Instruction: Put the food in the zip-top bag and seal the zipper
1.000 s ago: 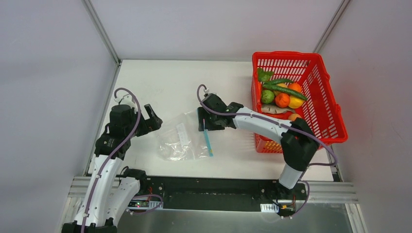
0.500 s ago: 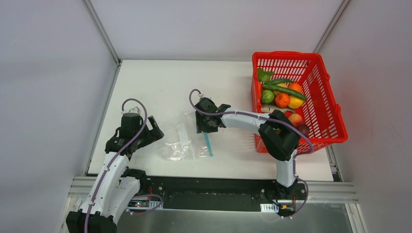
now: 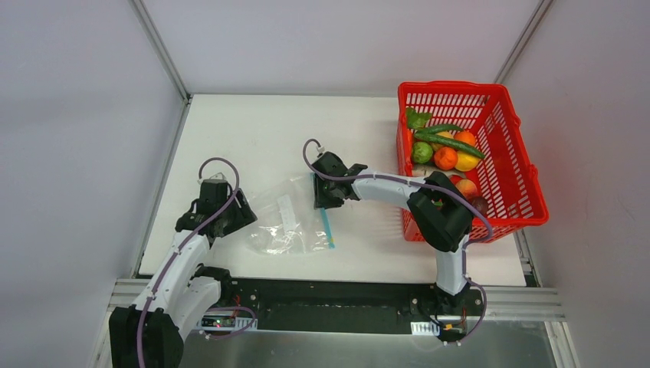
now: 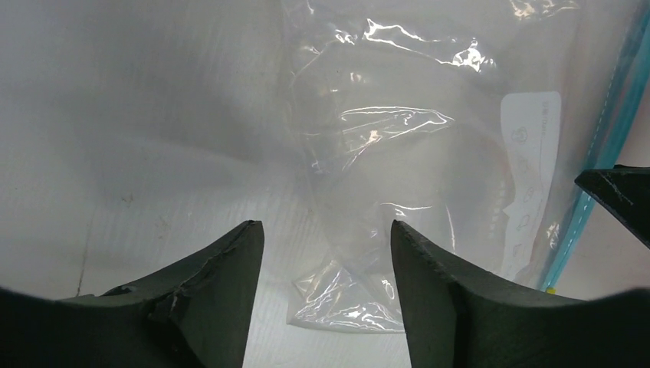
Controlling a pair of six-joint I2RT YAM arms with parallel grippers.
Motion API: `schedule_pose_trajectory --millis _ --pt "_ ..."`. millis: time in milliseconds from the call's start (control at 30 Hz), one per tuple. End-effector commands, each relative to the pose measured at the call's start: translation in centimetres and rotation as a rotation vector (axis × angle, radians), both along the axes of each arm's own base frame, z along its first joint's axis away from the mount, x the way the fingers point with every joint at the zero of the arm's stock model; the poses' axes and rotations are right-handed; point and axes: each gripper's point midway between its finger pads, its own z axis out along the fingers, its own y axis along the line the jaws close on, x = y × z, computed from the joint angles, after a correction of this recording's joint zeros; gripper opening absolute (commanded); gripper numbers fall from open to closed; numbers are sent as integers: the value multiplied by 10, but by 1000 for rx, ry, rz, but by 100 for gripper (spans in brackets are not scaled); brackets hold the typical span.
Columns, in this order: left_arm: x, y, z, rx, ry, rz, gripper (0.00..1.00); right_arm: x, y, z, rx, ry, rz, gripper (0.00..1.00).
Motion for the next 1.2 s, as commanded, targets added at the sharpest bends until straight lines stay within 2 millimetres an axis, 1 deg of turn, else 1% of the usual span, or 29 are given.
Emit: schedule_pose_trajectory --millis 0,67,100,133,200,267,300,367,533,633,700,733,800,867,900,967,1067,1100,1167 --pt "7 -7 -3 -38 -17 -3 60 1 3 4 31 -3 4 36" --pt "8 -9 -3 -48 -21 -3 56 2 3 7 40 -9 2 30" --pt "9 -10 -4 -53 -22 -5 54 0 5 10 57 -4 8 29" --pt "9 -11 -4 -57 -23 -8 53 -2 7 13 77 3 14 25" --pt "9 -12 -6 -60 -16 -9 51 -2 11 19 110 7 17 13" --pt "9 -13 -7 -67 -10 -16 49 -4 16 26 153 14 28 11" --pt "9 -14 -7 -70 -10 -17 48 -5 17 29 170 16 35 8" --pt "10 -15 -7 -73 -12 -18 48 -7 21 38 210 11 40 6" --pt "9 -15 -10 -78 -10 -14 48 -14 31 61 330 16 55 6" --pt "10 -16 -9 -86 -15 -14 47 -14 31 72 360 -12 60 6" --pt "11 -17 -8 -92 -21 -15 47 -16 31 77 380 -7 49 4" --pt "11 -18 -8 -94 -22 -16 47 -17 30 77 377 -4 49 4" --pt "11 -19 -5 -100 -24 -21 47 -14 25 74 351 -14 27 0" --pt "12 -22 1 -111 -42 -37 51 -15 22 75 339 -15 26 0" --pt "13 -23 6 -116 -57 -47 54 -16 21 78 344 -22 32 0" --pt "14 -26 20 -121 -94 -77 59 -19 20 86 361 -36 46 0" --pt "16 -28 51 -120 -162 -104 66 -22 17 97 385 -61 59 0" --pt "16 -28 62 -120 -182 -109 67 -24 17 101 396 -71 67 0" --pt "18 -31 83 -124 -220 -126 65 -26 17 108 413 -89 74 0"
